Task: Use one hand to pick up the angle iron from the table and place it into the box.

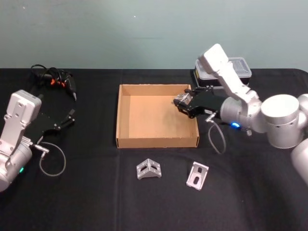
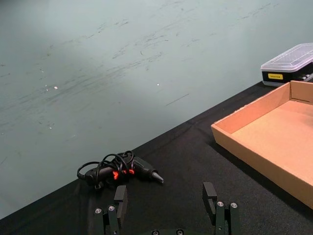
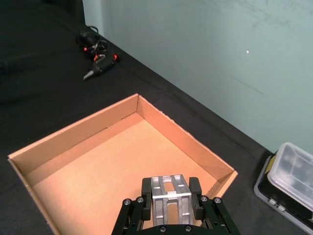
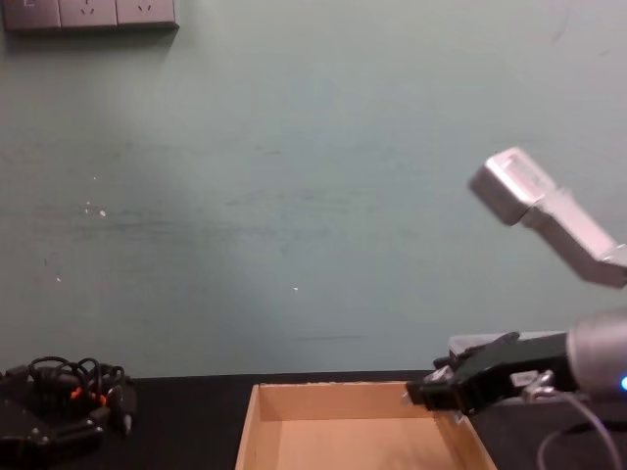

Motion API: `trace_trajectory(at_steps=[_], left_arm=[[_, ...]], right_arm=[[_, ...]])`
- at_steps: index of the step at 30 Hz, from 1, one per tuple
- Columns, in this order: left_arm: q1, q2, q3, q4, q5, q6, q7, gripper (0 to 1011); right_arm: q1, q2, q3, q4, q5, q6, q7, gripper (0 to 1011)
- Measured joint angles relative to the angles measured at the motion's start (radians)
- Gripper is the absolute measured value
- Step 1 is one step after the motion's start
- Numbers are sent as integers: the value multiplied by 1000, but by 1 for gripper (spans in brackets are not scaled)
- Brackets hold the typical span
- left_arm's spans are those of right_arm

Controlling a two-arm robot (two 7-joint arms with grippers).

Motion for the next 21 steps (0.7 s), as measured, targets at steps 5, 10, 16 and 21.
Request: trace_trajectory(at_steps=[5,10,16,21], left_arm=[[0,0,0,0,0,0,0,1011],[0,0,0,0,0,0,0,1011],[0,0,0,0,0,0,0,1011],[0,0,0,0,0,0,0,1011]], right_arm=[[38,-50,-14,97,-30,-29,-7,465],[69,-90,-19,182,-51,-65,-13,465],[97,-126,-14,263,-69,-115,-17,465],[111,-146,-6,309,-79,-138,-15,465]])
